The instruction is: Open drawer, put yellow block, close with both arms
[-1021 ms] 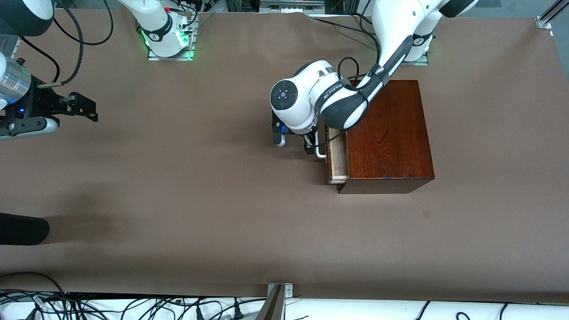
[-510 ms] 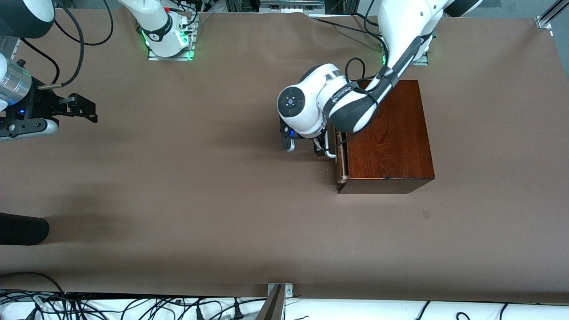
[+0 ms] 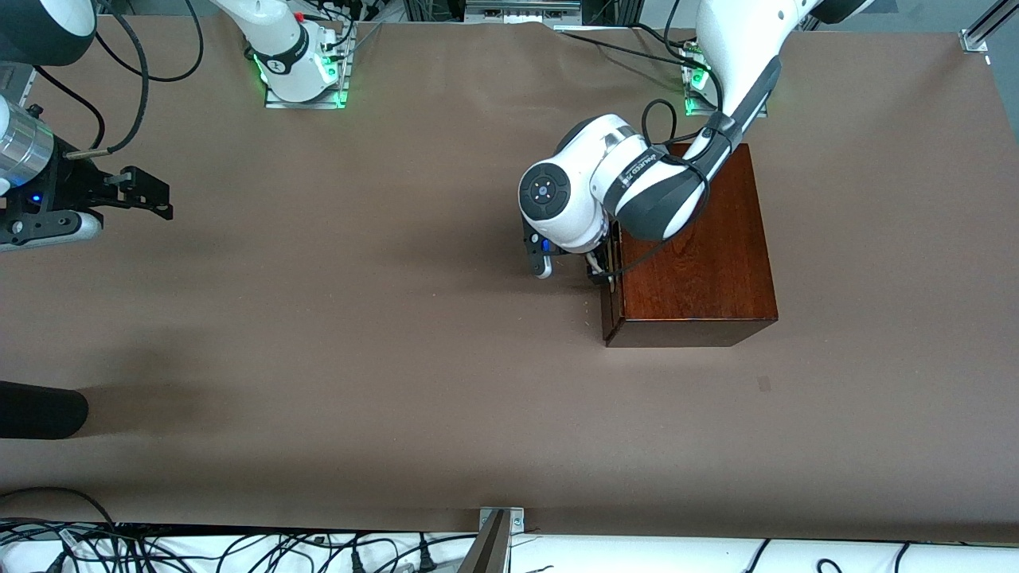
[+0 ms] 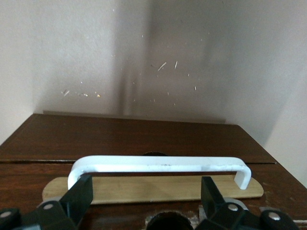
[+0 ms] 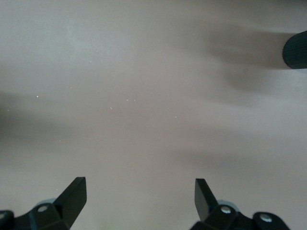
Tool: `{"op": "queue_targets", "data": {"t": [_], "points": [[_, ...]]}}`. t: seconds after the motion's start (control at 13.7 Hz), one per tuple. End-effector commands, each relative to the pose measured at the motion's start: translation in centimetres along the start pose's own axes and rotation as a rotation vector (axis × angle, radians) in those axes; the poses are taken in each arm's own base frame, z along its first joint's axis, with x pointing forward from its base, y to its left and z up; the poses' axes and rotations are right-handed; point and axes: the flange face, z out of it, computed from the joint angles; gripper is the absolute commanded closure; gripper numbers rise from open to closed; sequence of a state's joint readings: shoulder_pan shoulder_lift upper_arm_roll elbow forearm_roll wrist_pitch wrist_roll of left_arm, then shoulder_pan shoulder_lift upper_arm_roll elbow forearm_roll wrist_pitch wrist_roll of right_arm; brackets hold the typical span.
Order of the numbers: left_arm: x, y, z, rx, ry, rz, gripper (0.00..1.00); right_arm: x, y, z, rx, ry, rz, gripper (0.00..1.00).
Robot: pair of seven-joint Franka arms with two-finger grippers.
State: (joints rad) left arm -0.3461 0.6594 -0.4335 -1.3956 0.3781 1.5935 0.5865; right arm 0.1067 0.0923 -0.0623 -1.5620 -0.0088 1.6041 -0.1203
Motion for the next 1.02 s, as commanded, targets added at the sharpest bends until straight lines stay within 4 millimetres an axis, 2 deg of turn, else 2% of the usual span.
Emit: {"op": "queue_targets", "data": {"t": [0.0, 0.22, 0.44, 0.51, 0.66, 0.88, 0.95], "points": [[-0.7, 0.2, -0.6, 0.031, -0.024, 0.021, 0.0, -0.1, -0.1, -0.5, -0.011, 0.002, 0.011, 0.0], [-0.4, 0.4, -1.9, 0.025, 0.019, 0.016, 0.0, -0.1, -0.2, -0.6, -0.008, 0.005, 0.011, 0.0], [-1.8, 0.9, -7.1, 0.014, 0.135, -0.014, 0.0, -0.1, -0.2, -0.6, -0.005, 0.004, 0.013, 0.0], [-3.3, 0.8, -8.8, 0.01, 0.172, -0.036, 0.0, -0.1, -0.2, -0.6, -0.005, 0.005, 0.013, 0.0], [-7.9, -0.4, -11.8, 0.037, 0.203, -0.102, 0.0, -0.1, -0.2, -0.6, -0.005, 0.007, 0.011, 0.0], [-17.8, -3.5, -15.5, 0.089, 0.228, -0.269, 0.0, -0.1, -0.2, -0.6, -0.005, 0.007, 0.011, 0.0], [-19.6, -3.6, -16.0, 0.084, 0.218, -0.304, 0.0, -0.1, -0.2, -0.6, -0.004, 0.007, 0.011, 0.0]]}}
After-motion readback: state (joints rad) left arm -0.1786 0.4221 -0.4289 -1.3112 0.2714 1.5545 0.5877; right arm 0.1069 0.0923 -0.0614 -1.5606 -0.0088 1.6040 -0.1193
